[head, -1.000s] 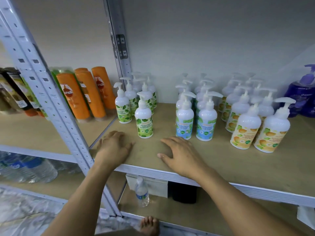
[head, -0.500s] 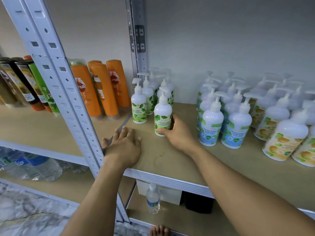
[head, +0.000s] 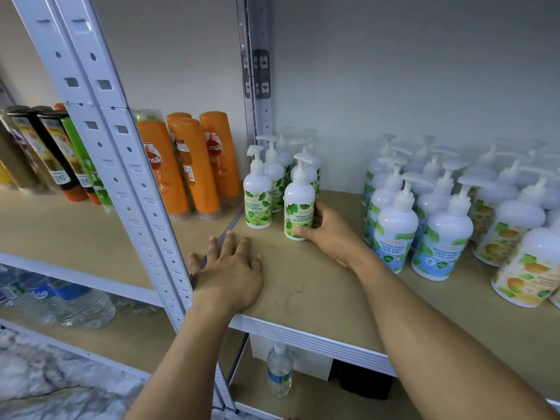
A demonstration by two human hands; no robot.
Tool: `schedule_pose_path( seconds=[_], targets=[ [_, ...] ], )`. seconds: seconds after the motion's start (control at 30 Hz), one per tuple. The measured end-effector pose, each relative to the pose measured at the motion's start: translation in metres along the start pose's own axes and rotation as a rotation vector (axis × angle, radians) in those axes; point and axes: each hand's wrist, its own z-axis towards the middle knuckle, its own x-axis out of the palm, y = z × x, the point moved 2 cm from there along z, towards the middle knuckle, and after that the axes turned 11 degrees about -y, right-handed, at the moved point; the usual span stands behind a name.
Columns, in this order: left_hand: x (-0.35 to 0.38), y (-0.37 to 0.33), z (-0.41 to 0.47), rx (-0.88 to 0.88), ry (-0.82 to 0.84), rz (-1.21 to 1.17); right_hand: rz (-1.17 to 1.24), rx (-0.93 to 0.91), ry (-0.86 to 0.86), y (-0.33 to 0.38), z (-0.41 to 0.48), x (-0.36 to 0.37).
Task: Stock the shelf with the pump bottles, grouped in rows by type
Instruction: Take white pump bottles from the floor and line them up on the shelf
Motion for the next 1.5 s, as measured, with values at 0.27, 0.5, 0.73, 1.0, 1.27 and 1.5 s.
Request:
schedule_pose_path(
  seconds=[0.27,0.5,0.73,1.0,1.27,1.5],
  targets=[
    [0.0,0.0,-0.001,0.015,-0.066,0.031,-0.023,-0.03,-0.022,-0.001,0.001,0.005],
    [-0.002,-0.002,-0.002,0.012,-0.073,0.026,-0.112,-0.095,-0.219,0.003,-0.003,0.014],
    [-0.003,-0.002,-0.003,0.007,-0.044,0.009,-0.124,-0.072,-0.184,0.0,-0.001,0.012],
    [-0.002,-0.001,-0.002,0.012,-0.045,-0.003,-0.167,-0.082,-0.241,-0.001,0.0,0.014],
    [0.001,0.0,-0.001,0.016,-0.056,0.015,-0.179,-0.111,-0.227,0.0,-0.001,0.014],
    [0.001,0.0,-0.002,0.016,-0.065,0.006,-0.187,-0.125,-0.218,0.001,-0.002,0.013]
  ],
)
